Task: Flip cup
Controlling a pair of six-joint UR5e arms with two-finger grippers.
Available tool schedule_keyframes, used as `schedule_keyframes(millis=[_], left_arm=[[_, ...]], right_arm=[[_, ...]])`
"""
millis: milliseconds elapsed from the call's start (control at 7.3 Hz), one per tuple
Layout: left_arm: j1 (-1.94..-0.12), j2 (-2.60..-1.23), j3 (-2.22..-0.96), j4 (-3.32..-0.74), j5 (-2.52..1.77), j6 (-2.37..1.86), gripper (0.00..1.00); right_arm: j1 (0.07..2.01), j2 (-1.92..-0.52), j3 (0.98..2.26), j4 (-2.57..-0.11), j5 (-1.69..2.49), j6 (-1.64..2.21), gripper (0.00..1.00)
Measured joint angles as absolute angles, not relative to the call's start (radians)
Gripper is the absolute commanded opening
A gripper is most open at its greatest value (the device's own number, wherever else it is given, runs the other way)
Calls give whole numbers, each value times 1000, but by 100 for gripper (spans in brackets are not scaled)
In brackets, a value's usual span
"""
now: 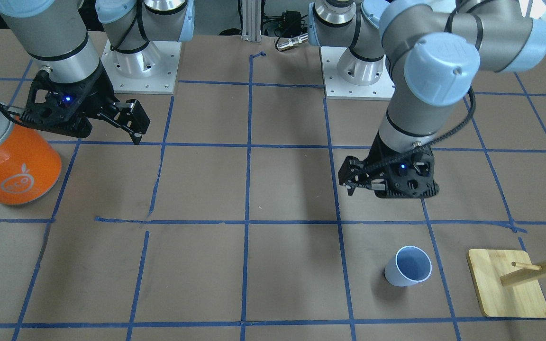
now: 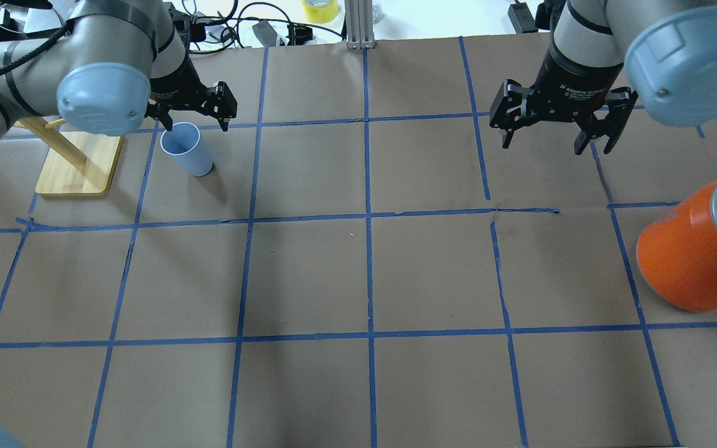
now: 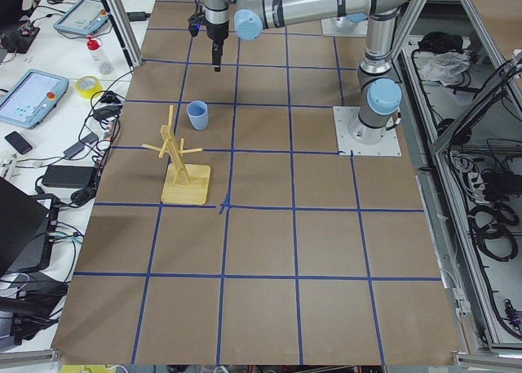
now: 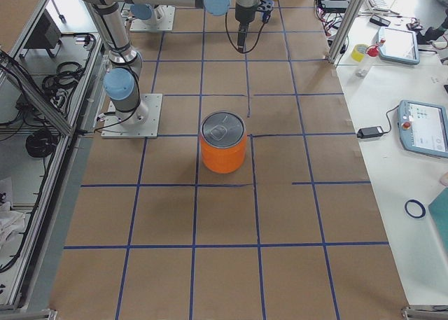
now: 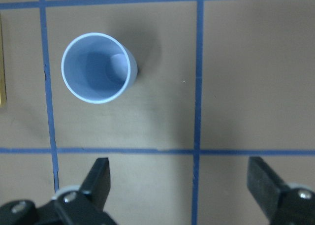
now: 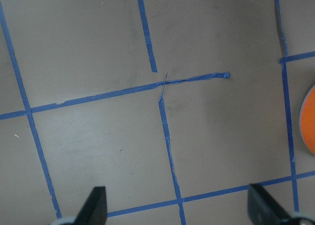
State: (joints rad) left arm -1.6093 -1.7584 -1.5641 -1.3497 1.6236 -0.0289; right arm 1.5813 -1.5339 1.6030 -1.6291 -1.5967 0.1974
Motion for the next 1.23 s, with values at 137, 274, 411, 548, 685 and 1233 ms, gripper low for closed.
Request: schedule_keyframes(millis=[137, 274, 411, 548, 685, 1233], left_arm=[[-1635, -1697, -1564, -1440, 1607, -53, 100], [-1648, -1638, -1569, -1511, 1582, -74, 100], [-1652, -1598, -1580, -1546, 1558, -102, 100], [-1652, -1574, -1587, -1559, 1549, -130, 100], [-1653, -1567, -1589, -1560, 1547, -146, 100], [-1654, -1588, -1590, -1447, 1551, -147, 100]], right_arm=[[1581, -1534, 1603, -1629, -1597, 198, 100], [1581, -1536, 1603, -1628, -1596, 197, 100], [1582, -1538, 1603, -1627, -1596, 196, 100], [1582, -1540, 1602, -1627, -1596, 195, 100], [1583, -1541, 1598, -1628, -1597, 193, 100], [1590, -1546, 1541, -1619, -1582, 165, 100]])
